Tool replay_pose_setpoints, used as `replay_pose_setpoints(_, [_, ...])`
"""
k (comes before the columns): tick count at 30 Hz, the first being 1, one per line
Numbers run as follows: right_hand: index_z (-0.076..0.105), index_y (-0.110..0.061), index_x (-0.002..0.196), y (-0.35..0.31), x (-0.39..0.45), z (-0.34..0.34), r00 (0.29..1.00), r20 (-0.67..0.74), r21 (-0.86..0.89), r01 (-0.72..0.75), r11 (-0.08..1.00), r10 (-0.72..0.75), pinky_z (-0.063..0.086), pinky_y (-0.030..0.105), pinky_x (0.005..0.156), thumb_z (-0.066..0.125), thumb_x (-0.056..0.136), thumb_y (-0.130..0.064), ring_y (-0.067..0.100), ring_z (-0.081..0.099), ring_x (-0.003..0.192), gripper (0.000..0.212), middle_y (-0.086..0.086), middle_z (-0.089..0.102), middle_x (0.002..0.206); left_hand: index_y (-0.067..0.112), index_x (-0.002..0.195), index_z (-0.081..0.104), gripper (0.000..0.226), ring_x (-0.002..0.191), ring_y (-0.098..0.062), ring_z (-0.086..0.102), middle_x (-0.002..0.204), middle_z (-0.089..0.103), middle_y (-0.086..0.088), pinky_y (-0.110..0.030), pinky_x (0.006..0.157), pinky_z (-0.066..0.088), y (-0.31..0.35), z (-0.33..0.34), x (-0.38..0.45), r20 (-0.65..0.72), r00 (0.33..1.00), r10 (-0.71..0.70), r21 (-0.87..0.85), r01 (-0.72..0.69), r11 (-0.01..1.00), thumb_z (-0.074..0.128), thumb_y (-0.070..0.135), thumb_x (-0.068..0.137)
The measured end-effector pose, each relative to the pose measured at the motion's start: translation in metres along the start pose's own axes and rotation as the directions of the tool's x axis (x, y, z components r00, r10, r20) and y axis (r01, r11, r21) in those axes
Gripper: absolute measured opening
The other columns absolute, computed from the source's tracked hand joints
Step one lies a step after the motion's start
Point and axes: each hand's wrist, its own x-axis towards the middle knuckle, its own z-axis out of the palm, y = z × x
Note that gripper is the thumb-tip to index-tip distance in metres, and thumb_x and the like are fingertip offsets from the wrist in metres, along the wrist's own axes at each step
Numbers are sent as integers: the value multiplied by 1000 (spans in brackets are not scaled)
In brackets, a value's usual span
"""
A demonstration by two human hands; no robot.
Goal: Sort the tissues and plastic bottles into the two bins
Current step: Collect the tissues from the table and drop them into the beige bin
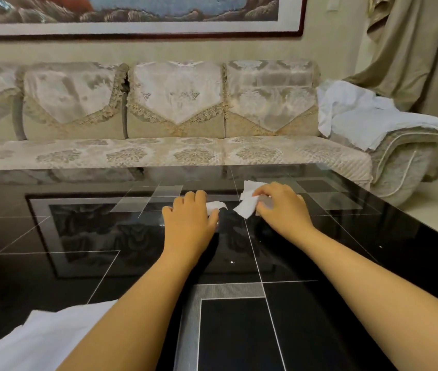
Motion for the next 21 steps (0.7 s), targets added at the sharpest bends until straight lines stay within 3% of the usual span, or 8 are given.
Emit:
replay_pose_setpoints(4, [61,-23,102,5,23,20,999,33,-125,36,991,-32,28,38,90,54,86,-23,22,35,122,19,0,43,128,18,128,43,45,113,-30,49,127,54,-7,-44,90,36,-5,11,13,54,996,-67,51,64,997,37,48,96])
replay_pose_setpoints(7, [55,-21,108,13,39,28,995,89,-216,-14,976,34,21,52,106,53,89,-26,28,15,138,20,7,19,151,19,134,40,50,115,-32,50,131,53,-8,-46,93,36,-7,17,21,99,992,-75,43,71,997,35,52,96])
replay_pose_setpoints(10, [51,-23,116,22,53,35,965,225,-240,-82,967,137,5,65,108,48,92,-32,29,-1,143,26,9,8,156,20,131,43,49,110,-31,53,125,58,-7,-46,91,37,-8,23,28,98,992,-82,28,79,996,36,52,95])
replay_pose_setpoints(12, [48,-24,122,25,57,38,936,299,-222,-122,967,187,7,68,106,44,92,-35,30,9,141,32,10,27,148,19,127,46,46,109,-30,53,120,58,-7,-45,89,38,-7,25,31,83,994,-75,41,71,997,39,51,95])
replay_pose_setpoints(14, [45,-25,121,25,57,37,932,305,-176,-146,973,195,19,64,103,45,91,-35,31,30,130,32,8,44,132,17,124,48,44,107,-30,53,117,57,-6,-44,87,39,-6,25,33,74,995,-73,32,71,997,44,49,94])
replay_pose_setpoints(18, [39,-27,124,19,51,31,967,241,-103,-58,993,82,32,50,95,48,89,-26,27,44,118,36,2,49,131,13,104,53,34,89,-28,57,100,58,-5,-37,72,44,-5,20,32,66,994,-89,-7,90,996,50,44,92])
replay_pose_setpoints(21, [39,-26,129,13,42,29,984,174,-100,55,993,-36,35,46,93,49,87,-18,26,51,114,44,-1,49,133,10,83,49,24,64,-26,48,79,55,-6,-30,53,28,-1,16,32,36,993,-116,-13,117,993,47,33,90])
